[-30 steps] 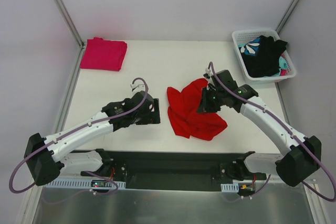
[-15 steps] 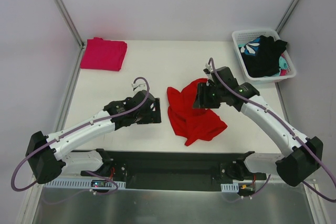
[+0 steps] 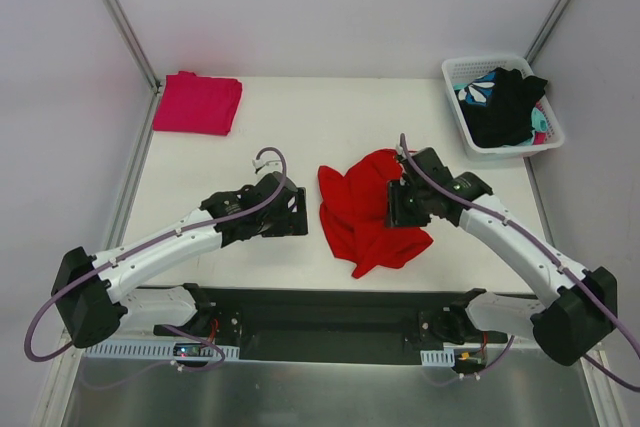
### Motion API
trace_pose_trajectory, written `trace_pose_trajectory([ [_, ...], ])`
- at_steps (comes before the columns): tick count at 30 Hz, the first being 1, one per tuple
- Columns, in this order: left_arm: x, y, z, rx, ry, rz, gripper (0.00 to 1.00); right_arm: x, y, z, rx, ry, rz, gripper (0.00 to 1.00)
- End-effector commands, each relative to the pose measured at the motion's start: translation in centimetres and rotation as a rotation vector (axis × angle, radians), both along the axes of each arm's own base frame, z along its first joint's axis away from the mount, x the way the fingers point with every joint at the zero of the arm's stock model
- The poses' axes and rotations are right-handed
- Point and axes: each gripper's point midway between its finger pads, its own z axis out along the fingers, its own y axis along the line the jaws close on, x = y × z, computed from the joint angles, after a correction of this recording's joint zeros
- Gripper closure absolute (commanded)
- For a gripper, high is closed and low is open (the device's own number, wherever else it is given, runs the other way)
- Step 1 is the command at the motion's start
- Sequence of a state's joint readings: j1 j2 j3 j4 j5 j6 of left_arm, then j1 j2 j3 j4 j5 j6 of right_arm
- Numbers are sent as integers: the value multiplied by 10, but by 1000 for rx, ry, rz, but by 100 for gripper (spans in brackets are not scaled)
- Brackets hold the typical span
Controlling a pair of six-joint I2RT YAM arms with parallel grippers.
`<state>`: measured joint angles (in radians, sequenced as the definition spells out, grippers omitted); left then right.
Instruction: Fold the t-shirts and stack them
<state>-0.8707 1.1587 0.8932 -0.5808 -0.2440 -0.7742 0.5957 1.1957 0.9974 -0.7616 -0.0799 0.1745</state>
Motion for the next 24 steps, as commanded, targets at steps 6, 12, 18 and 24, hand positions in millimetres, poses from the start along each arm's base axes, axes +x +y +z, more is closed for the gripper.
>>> trace_pose_trajectory([
  [6, 1, -2, 7, -27, -18, 0, 1, 15, -17, 7, 6, -50, -67, 61],
  [12, -3, 0, 3, -32, -9, 10, 1, 7, -16, -5, -12, -19, -57, 61],
  [18, -4, -1, -3, -25, 11, 13, 1, -10, -2, -6, -45, 27, 39, 61],
  [24, -3, 1, -5, -14, 9, 20, 1, -28, 6, -13, -246, 15, 135, 61],
])
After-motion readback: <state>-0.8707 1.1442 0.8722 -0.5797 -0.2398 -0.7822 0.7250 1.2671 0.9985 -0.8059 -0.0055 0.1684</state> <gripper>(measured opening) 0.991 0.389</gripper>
